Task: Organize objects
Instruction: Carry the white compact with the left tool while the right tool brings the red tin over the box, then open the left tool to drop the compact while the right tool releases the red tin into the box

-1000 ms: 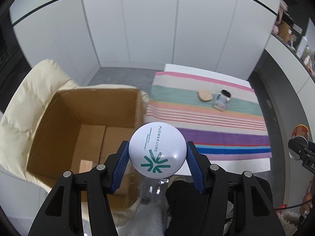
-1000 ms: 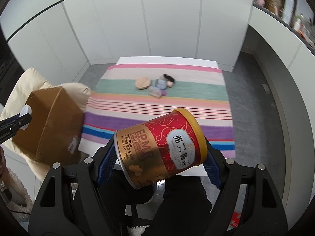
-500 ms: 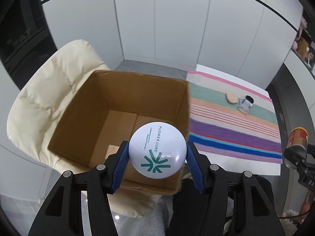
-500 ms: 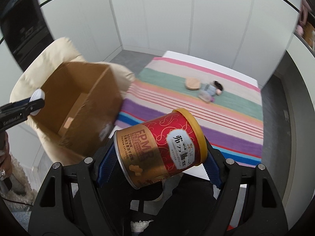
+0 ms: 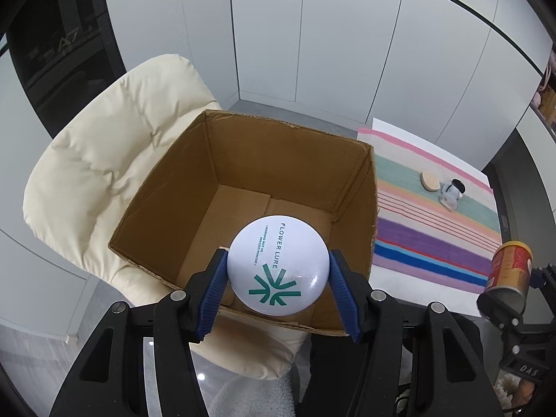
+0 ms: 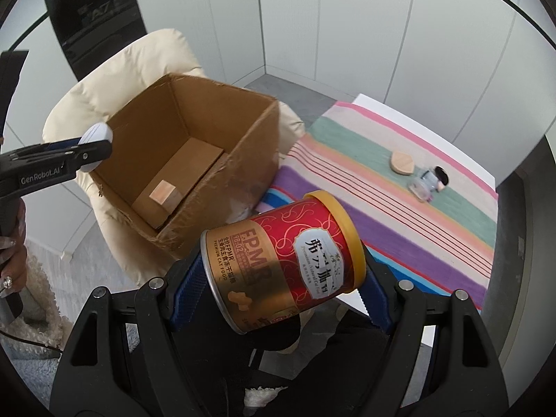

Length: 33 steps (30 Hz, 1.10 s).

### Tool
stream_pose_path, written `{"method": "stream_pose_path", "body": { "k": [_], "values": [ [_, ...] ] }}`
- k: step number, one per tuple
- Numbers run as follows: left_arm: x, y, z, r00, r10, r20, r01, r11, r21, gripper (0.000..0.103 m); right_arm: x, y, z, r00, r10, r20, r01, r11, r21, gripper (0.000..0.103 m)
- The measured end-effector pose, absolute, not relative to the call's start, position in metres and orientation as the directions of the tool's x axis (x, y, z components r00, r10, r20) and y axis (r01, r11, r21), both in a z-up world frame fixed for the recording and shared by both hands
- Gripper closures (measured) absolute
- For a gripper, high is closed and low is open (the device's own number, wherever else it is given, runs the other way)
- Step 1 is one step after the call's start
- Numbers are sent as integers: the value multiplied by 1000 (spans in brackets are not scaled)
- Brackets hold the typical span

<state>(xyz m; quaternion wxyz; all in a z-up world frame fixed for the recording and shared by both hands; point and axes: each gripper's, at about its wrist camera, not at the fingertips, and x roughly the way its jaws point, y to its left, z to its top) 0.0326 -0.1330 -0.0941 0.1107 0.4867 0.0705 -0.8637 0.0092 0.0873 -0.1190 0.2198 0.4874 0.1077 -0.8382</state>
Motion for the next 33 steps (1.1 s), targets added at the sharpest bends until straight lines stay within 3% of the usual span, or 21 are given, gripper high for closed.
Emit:
{"method": "stream_pose_path", "body": {
  "k": [18, 24, 33],
  "values": [
    [-7, -182, -138, -429, -188, -884, 369, -929, 18, 45, -31, -17, -157, -358, -313, -880, 613, -790, 32, 23],
    [-13, -201, -160, -378, -126, -917, 389, -921, -34, 45, -52, -57, -177, -333, -329, -884, 653, -756, 36, 23],
    [-15, -208, -160, -401, -129, -907, 382, -924, -38, 44, -75, -88, -194, -303, -376, -876, 683, -727, 76, 22]
  ]
}}
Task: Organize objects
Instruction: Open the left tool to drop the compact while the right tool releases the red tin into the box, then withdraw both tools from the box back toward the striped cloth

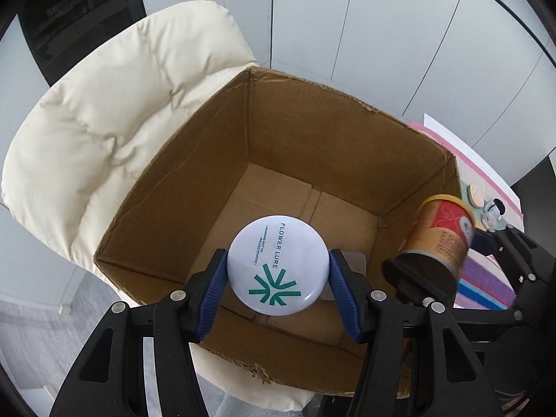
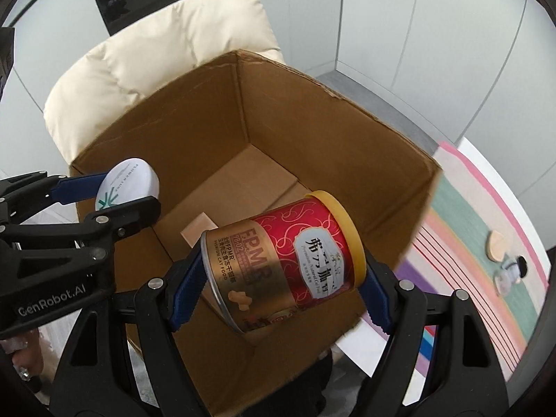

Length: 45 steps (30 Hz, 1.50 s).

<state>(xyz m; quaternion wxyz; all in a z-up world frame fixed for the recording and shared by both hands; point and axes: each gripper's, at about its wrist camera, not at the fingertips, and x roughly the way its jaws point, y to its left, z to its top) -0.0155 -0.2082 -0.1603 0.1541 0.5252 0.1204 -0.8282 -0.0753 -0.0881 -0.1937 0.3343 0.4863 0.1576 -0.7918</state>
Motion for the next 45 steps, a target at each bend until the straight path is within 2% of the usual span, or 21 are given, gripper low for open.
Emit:
{"method": "stream_pose_path", "body": {
  "k": [1, 4, 6, 8, 12, 20, 25, 45],
  "values": [
    [-16, -209, -160, -407, -127, -904, 378, -925, -41, 44, -76, -90, -194, -297, -388, -873, 686, -722, 87, 22],
    [-18, -212, -160, -402, -117, -908, 381, -923, -50, 41, -78, -93, -196, -311, -397, -864, 684, -724, 87, 7],
    [-18, -214, -159, -395, -112, -912, 392, -918, -57, 15, -78, -93, -195, -331, -394, -858, 681, -729, 72, 7],
    [-17, -215, -157, -403, -118, -908, 405, -912, -61, 8, -79, -91, -194, -316, -412, -854, 684, -723, 96, 7],
    [-13, -220, -150, -423, -146, -895, 431, -901, -57, 8, -80, -88, -191, -316, -420, -851, 675, -729, 109, 6],
    [-9, -222, -146, -439, -127, -889, 441, -893, -90, 8, -75, -83, -188, -324, -407, -854, 669, -737, 97, 6],
    [-7, -219, -140, -459, -163, -874, 439, -896, -63, 8, -75, -77, -187, -324, -408, -854, 656, -747, 108, 6],
    [18, -190, -130, -455, -169, -874, 398, -917, -30, 8, -52, -14, -150, -371, -357, -857, 564, -820, 98, 6]
  ]
}}
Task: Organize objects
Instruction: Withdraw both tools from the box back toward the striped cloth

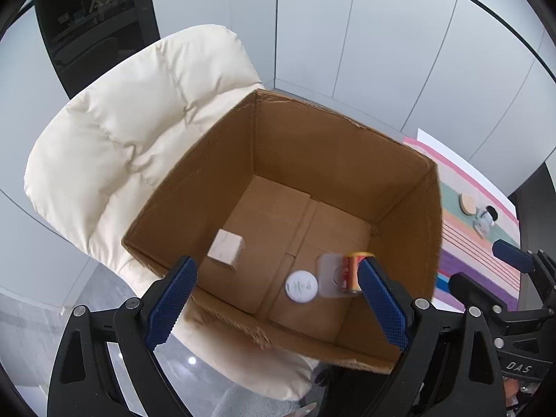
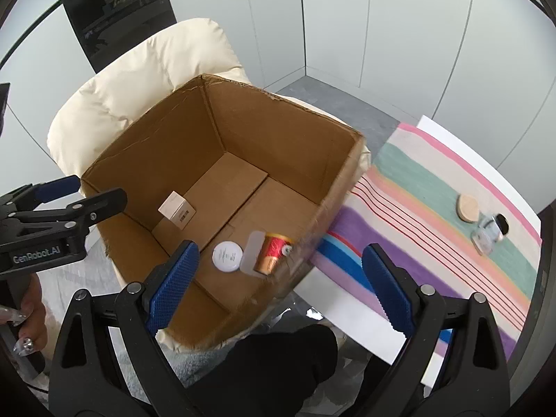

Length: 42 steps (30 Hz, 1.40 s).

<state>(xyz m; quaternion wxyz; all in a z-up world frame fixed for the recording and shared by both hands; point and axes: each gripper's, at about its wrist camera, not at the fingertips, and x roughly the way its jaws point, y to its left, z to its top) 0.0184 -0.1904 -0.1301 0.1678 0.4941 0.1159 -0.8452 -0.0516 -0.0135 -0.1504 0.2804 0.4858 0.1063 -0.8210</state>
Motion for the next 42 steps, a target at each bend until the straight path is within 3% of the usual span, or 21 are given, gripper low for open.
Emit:
{"method": "stream_pose_path", "body": {
  "k": [16, 30, 42],
  "values": [
    [79, -167, -126, -457, -176, -872, 393, -919, -20, 8, -3, 37, -136, -388, -353, -851, 521, -846, 113, 6],
    [70, -154, -129, -479, -185, -858, 354, -935, 3, 8, 0, 52, -134, -409, -346, -844, 495, -861, 113, 6],
    [30, -104, -132, -497, -112, -861, 240, -971, -12, 8, -13, 113, -141, -433, -293, -852, 383, -916, 120, 6]
  ]
}}
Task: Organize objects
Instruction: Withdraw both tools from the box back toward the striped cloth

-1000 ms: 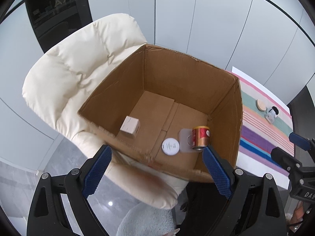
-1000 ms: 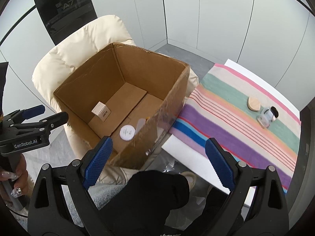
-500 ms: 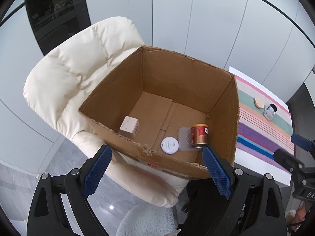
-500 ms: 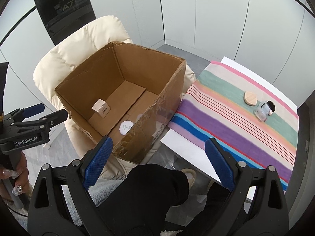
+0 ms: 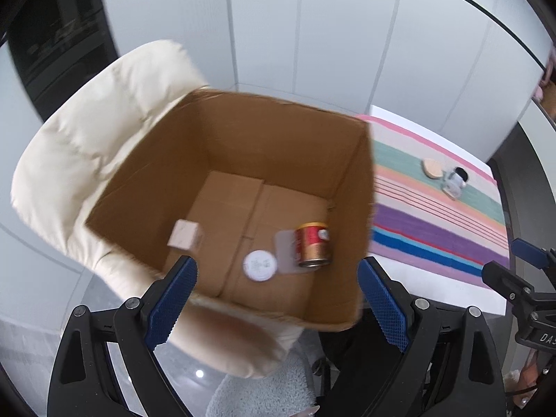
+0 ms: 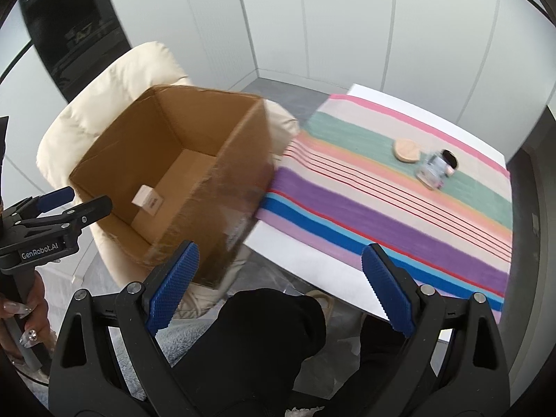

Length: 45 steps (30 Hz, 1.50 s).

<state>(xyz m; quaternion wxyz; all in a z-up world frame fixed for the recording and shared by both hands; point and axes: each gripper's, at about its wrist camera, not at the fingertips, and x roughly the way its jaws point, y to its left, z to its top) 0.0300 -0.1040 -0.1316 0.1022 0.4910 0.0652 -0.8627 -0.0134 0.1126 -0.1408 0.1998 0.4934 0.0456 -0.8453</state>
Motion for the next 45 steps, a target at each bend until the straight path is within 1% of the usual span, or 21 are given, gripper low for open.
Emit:
{"method": "stream_pose_path", "body": {
  "k": [5, 15, 23, 30, 39, 43, 45],
  "values": [
    [8, -65, -133, -498, -64, -865, 157, -987, -18, 8, -18, 150, -142, -449, -260, -855, 316, -941, 120, 6],
    [-24, 33, -137, -505, 2, -863, -38, -999, 20, 8, -20, 238, -149, -470, -192, -862, 154, -979, 135, 6],
    [-40, 86, -141, -495, 33, -868, -139, -989, 42, 8, -14, 302, -160, -483, -150, -863, 53, -988, 142, 6],
    [-53, 101, -147, -481, 36, -876, -163, -985, 49, 8, -23, 337, -172, -486, -133, -864, 1, -988, 152, 6],
    [-88, 112, -165, -405, 83, -910, -161, -987, -18, 8, -49, 348, -204, -463, -142, -875, -38, -983, 179, 6],
    [-112, 120, -172, -431, 59, -900, -168, -986, 16, 8, -67, 344, -223, -454, -145, -879, -56, -980, 191, 6],
    [-126, 127, -180, -467, 37, -883, -175, -983, 52, 8, -79, 341, -232, -461, -151, -874, -71, -976, 206, 6]
  ]
}}
